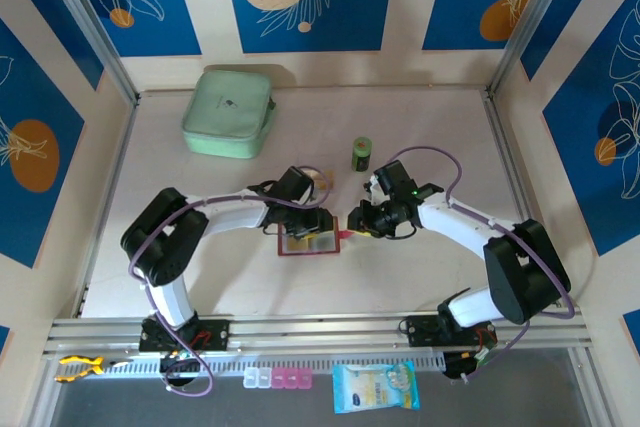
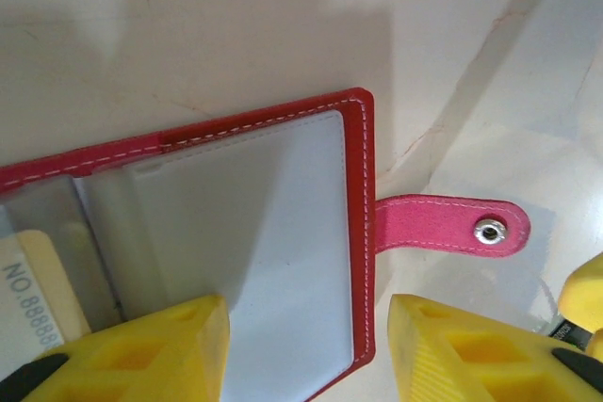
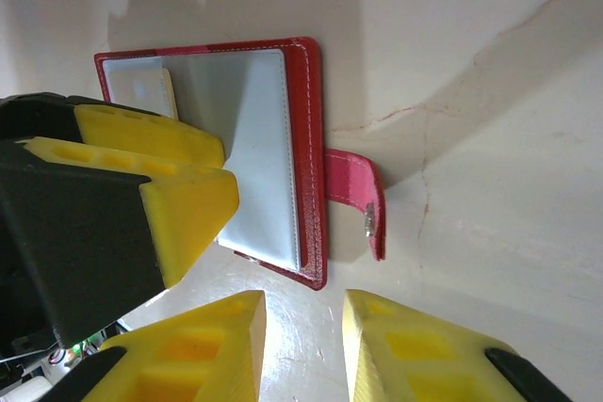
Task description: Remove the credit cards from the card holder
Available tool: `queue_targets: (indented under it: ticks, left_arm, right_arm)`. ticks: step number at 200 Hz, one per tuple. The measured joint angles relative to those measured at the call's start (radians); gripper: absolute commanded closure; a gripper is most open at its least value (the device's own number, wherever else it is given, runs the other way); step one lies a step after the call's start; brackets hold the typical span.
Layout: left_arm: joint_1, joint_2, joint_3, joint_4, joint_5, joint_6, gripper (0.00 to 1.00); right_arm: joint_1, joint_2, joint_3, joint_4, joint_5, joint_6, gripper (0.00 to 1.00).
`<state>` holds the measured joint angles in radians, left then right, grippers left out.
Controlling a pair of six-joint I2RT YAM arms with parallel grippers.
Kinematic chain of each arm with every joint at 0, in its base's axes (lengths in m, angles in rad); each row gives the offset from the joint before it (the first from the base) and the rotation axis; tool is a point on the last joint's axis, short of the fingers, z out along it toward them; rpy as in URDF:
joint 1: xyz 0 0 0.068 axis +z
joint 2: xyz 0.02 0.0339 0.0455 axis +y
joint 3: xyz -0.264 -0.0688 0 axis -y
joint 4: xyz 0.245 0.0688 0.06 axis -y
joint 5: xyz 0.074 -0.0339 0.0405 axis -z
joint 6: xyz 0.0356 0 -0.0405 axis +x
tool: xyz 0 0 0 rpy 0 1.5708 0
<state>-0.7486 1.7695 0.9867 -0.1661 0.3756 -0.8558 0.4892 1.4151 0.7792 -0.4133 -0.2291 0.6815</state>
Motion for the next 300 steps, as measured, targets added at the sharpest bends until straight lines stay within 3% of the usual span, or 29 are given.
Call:
queue_targets:
  ticks: [63, 148, 234, 300]
  left_arm:
    - [0.037, -0.1, -0.029, 0.002, -0.01, 0.0, 0.52]
    - [0.177, -0.308, -0.269, 0.018, -0.01, 0.0, 0.53]
    - [0.217, -0.324, -0.318, 0.054, 0.029, 0.001, 0.71]
    - [0.222, -0.265, -0.317, 0.047, 0.039, 0.026, 0.79]
  right_arm:
    - [0.057, 0.066, 0.114, -0.012, 0.001, 0.001, 0.71]
    - [0.173, 0.248, 0.287, -0.036, 0.015, 0.016, 0.72]
    - [0.235, 0.374, 0.377, -0.052, 0.019, 0.03, 0.72]
    - [0.235, 0.421, 0.414, -0.051, 0.014, 0.029, 0.75]
